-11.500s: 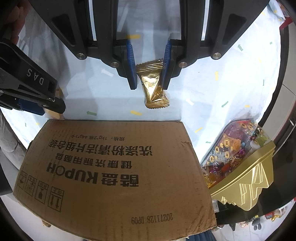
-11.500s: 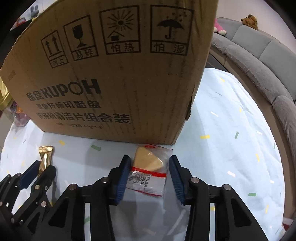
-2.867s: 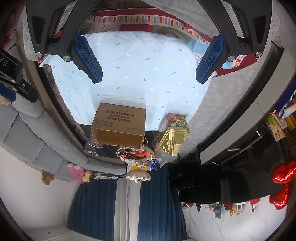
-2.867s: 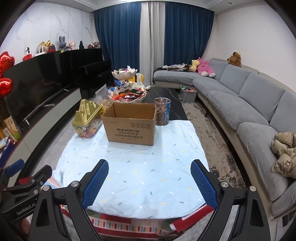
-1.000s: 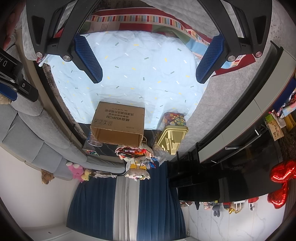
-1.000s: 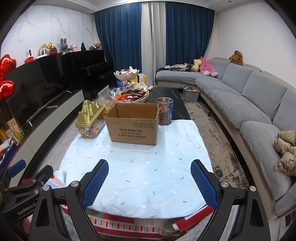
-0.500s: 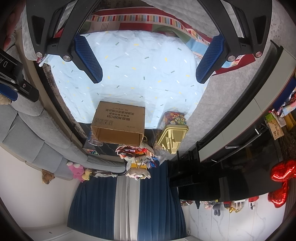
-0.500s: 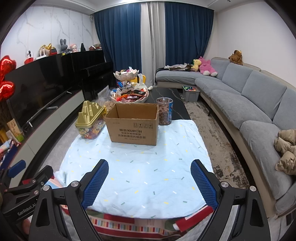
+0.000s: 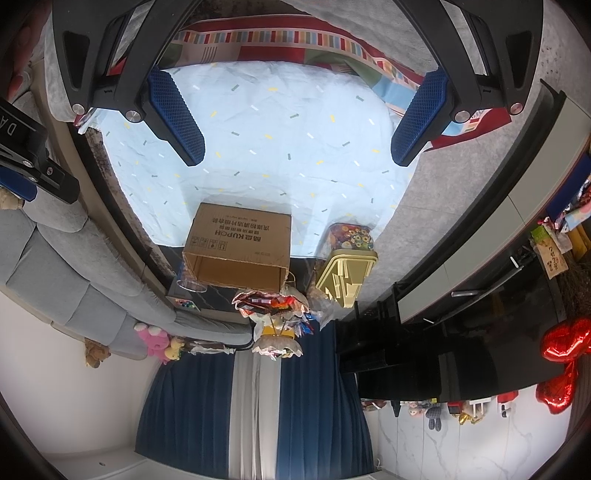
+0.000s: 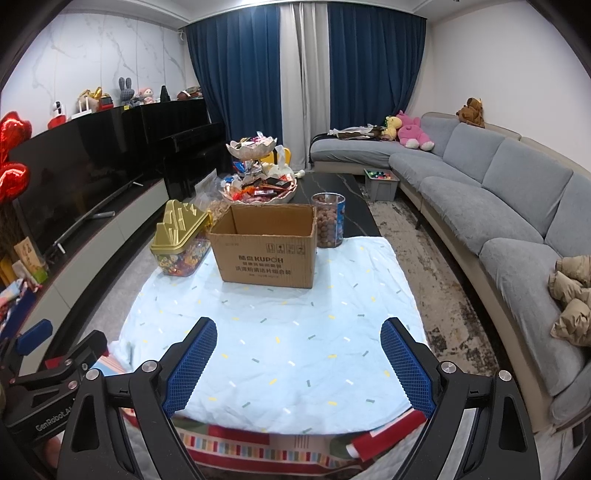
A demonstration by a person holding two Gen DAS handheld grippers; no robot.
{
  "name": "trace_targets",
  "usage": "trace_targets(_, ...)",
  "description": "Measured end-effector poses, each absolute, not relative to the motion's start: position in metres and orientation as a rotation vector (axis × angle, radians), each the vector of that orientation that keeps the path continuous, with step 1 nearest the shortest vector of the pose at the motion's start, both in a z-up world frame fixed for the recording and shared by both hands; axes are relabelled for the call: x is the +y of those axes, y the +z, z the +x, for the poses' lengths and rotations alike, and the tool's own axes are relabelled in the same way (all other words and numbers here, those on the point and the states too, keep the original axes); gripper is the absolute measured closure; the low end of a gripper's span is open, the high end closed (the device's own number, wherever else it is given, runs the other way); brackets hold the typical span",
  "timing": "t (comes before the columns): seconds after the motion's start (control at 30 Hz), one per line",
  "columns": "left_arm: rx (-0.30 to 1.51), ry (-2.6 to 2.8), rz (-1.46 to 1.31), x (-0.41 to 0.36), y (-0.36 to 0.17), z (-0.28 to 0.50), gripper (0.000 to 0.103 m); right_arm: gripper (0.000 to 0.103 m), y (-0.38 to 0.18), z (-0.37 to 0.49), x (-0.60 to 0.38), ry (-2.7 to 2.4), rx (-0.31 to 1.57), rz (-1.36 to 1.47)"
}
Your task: Organize snacks
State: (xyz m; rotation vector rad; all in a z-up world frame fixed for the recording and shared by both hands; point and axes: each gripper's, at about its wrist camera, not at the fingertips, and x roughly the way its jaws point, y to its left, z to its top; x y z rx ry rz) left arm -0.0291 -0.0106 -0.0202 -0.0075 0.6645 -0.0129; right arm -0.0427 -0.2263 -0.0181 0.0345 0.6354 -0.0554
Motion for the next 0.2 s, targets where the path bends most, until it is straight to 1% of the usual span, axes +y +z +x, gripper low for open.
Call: trace_targets(0.2, 0.664, -0.012, -0.006, -0.0107, -0.0203, -0.029, 0.0, 0.012, -0.0194, -0.0438, -0.2246, -0.056, 0.637, 0.037)
